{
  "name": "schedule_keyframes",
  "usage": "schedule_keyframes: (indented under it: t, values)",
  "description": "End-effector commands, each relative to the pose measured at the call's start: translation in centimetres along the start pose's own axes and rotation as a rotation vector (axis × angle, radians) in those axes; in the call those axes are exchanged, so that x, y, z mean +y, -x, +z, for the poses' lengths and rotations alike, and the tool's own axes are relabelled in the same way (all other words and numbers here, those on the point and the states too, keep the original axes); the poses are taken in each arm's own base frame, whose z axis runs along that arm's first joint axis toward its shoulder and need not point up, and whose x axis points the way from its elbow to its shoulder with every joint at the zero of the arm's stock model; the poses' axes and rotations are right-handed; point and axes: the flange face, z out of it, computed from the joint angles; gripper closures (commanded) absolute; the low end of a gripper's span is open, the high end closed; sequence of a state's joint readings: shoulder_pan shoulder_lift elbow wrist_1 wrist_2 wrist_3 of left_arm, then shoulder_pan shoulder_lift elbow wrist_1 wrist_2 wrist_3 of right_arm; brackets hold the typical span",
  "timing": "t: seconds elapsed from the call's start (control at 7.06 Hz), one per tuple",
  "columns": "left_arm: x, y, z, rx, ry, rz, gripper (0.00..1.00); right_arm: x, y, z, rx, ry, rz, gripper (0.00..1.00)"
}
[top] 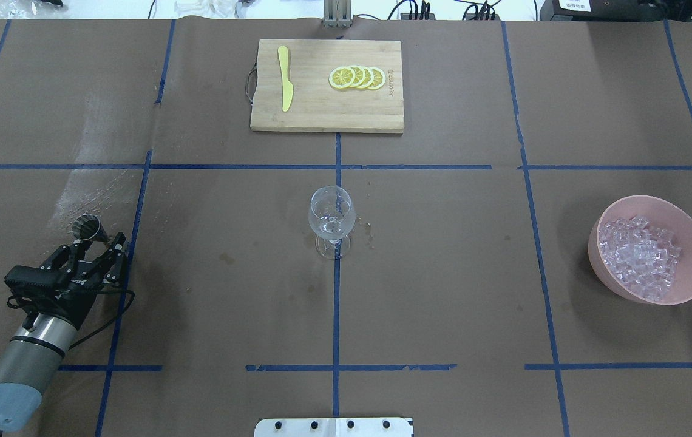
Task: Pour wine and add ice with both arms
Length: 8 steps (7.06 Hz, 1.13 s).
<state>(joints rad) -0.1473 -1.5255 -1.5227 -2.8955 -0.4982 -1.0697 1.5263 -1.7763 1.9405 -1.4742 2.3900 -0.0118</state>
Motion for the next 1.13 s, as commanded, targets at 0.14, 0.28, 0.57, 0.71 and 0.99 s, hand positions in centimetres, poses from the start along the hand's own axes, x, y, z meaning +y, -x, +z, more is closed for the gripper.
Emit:
schedule_keyframes:
  t: [0.14, 0.28, 0.57, 0.71, 0.99]
  values:
    - [0.0, 0.0, 0.0, 0.002, 0.001, -0.004, 0.51, 0.0, 0.1, -0.1, 0.0, -0.001, -0.002, 0.0]
    - [0.0, 0.0, 0.0, 0.003, 0.0, -0.007, 0.65, 0.0, 0.1, -0.1, 0.0, -0.001, -0.002, 0.0]
    - [0.0, 0.7, -0.1, -0.002, 0.002, 0.002, 1.0, -0.2, 0.1, -0.1, 0.0, -0.003, -0.004, 0.0]
    - [-0.5, 0.7, -0.3, 0.013, -0.008, -0.03, 1.0, -0.2, 0.2, -0.1, 0.0, -0.004, -0.003, 0.0]
    - [-1.2, 0.6, -0.7, 0.032, -0.022, -0.059, 1.0, -0.2, 0.2, -0.1, 0.0, -0.004, -0.003, 0.0]
